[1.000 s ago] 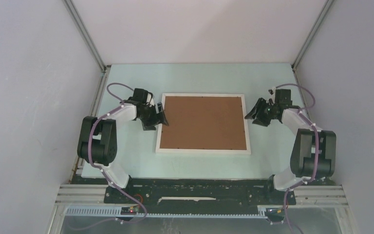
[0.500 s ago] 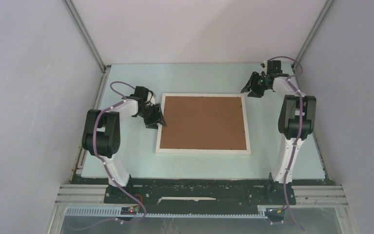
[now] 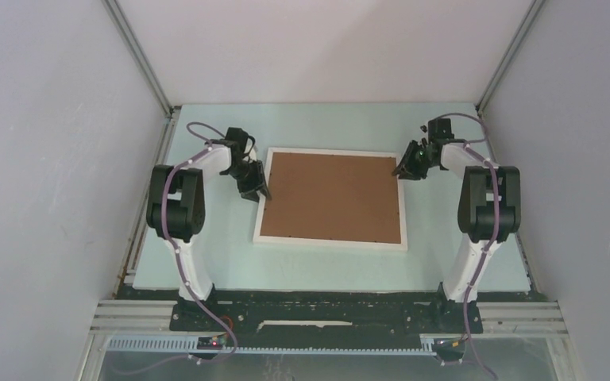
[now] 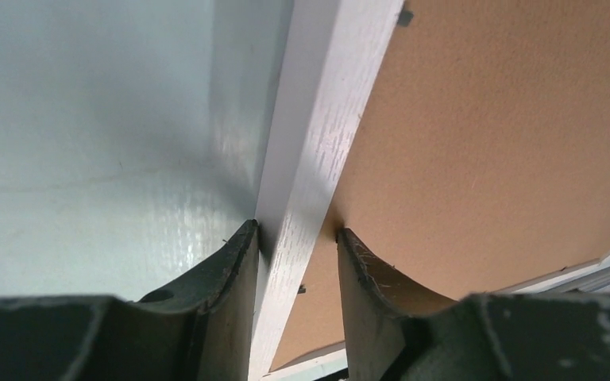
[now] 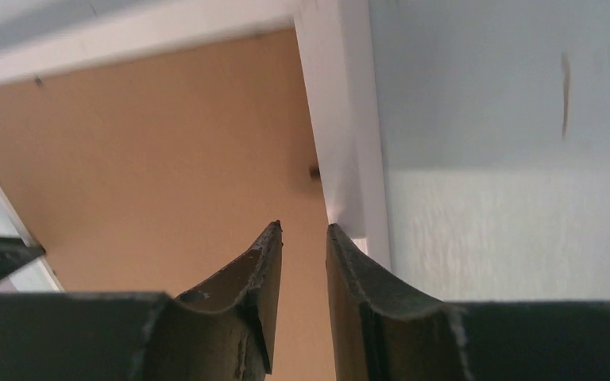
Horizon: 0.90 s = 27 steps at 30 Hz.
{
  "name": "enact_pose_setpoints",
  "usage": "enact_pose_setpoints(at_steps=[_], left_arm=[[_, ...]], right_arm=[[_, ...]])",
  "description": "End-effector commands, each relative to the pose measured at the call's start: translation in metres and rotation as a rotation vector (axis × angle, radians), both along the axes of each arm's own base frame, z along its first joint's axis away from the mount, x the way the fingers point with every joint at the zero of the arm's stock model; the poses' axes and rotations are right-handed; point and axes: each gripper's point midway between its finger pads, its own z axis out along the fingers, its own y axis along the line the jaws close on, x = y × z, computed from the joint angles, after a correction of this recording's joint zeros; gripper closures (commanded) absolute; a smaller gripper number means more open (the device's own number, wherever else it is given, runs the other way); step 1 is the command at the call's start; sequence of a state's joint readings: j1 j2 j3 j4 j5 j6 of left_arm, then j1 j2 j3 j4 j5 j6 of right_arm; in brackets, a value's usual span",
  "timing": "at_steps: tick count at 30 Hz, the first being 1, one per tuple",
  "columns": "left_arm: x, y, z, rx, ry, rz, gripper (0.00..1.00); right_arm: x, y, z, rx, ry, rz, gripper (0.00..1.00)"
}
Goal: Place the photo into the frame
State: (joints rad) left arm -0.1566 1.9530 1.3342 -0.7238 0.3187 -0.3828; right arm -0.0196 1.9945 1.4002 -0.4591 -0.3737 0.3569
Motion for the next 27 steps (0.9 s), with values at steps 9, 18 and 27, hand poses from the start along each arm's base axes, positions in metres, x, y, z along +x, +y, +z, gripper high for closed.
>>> enact_pose_setpoints(at_steps=[9,18,27], left_arm=[[0.161,-0.007,0.029,0.022,-0.297,0.023,0.71],[0.144,0.025,0.161,0.176,-0.505,0.135,0.14],[-0.051,-0.044,0.118,-0.225,-0.316,0.115,0.04]], right_arm=[[-0.186,0.101,-0.001,0.137,0.115,0.191,0.64],[-0.107,0.045,0.073,0.027,-0.221,0.067,0.35],[0.078,-0.015,0.071,-0.015,-0.290,0.008,0.29]])
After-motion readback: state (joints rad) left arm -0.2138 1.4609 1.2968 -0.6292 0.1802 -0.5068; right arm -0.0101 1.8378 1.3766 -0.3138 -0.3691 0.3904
